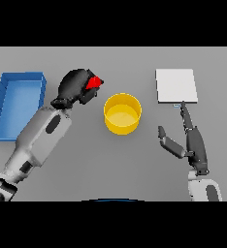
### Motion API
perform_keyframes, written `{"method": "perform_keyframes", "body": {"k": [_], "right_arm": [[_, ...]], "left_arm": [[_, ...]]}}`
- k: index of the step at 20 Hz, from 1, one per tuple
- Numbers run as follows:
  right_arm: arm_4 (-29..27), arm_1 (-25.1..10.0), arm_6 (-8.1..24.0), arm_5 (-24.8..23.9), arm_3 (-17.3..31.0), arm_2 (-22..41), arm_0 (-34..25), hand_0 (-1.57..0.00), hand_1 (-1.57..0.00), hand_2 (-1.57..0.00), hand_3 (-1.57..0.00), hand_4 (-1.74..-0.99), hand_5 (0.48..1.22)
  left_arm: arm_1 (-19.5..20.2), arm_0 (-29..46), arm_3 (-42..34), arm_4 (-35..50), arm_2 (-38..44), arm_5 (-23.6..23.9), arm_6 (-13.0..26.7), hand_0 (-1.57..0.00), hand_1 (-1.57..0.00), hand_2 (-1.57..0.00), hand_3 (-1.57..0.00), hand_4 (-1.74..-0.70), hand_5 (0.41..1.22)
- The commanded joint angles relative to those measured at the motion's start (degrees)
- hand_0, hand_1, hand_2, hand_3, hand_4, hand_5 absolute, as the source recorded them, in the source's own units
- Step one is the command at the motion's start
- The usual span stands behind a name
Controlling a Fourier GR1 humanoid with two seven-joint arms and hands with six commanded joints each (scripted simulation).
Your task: Pick up the red beaker and tilt it to pour out 1 green nut into yellow bowl. Pick up the yellow bowl and place it on the metallic measuring scale.
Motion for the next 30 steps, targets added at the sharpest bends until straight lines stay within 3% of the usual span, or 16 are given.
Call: {"method": "perform_keyframes", "body": {"k": [1, 6, 8, 9, 13, 19, 25, 28, 30], "right_arm": [[0.19, 0.08, 0.42, -0.12, -0.23, 0.1, -0.25, 0.0, 0.0, 0.0, 0.0, -1.256, 0.69], [0.1, -0.08, -0.55, 0.18, -0.35, 0.19, 0.09, 0.0, 0.0, 0.0, 0.0, -1.274, 0.704], [-0.33, -0.05, -0.78, 0.54, -0.83, 0.25, 1.01, 0.0, 0.0, 0.0, 0.0, -1.284, 0.705], [-0.67, 0.18, -0.92, 0.39, -0.7, 0.04, 0.93, 0.0, 0.0, 0.0, 0.0, -1.283, 0.702], [-1.78, 1.03, -1.81, -0.09, 0.8, -0.76, 0.7, 0.0, 0.0, 0.0, 0.0, -1.292, 0.678], [-2.87, 2.13, -2.7, -0.07, 0.66, -0.76, 0.86, 0.0, 0.0, 0.0, 0.0, -1.29, 0.644], [-2.57, 1.83, -1.67, -0.68, 1.7, -1.43, 0.15, 0.0, 0.0, 0.0, 0.0, -1.286, 0.618], [-1.02, 2.2, -0.77, -1.72, 2.46, -1.02, -0.59, 0.0, 0.0, 0.0, 0.0, -1.276, 0.593], [-0.68, 2.27, -1.52, -1.97, 1.84, -0.78, 0.06, 0.0, 0.0, 0.0, 0.0, -1.26, 0.586]], "left_arm": [[0.67, -1.18, 0.82, -2.36, -2.06, -0.43, 0.23, -1.57, -1.57, -1.57, -1.57, -1.74, 1.127], [3.62, -6.37, 2.86, -9.93, -9.6, -4.09, 0.39, -1.57, -1.57, -1.57, -1.57, -1.74, 1.19], [4.95, -8.19, 2.42, -12.18, -12.38, -6.4, -0.74, -1.57, -1.57, -1.57, -1.57, -1.65, 1.201], [4.86, -9.51, 3.41, -13.31, -13.69, -7.25, -0.75, -1.57, -1.57, -1.57, -1.57, -1.67, 1.205], [5.52, -14.28, 6.21, -16.99, -19.8, -12.49, -3.44, -1.57, -1.57, -1.57, -1.28, -1.7, 1.215], [4.34, -20.76, 9.84, -22.07, -28.99, -17.79, -7.95, -1.57, -1.57, -1.57, -1.49, -1.73, 1.219], [3.95, -25.66, 12.55, -27.14, -36.97, -19.94, -10.45, -1.57, -1.57, -1.57, -1.55, -1.74, 1.221], [2.89, -27.97, 15.26, -28.91, -39.78, -18.86, -11.46, -1.57, -1.57, -1.57, -1.56, -1.74, 1.221], [2.66, -29.67, 16.28, -29.86, -41.75, -20.16, -12.2, -1.57, -1.57, -1.57, -1.56, -1.74, 1.221]]}}
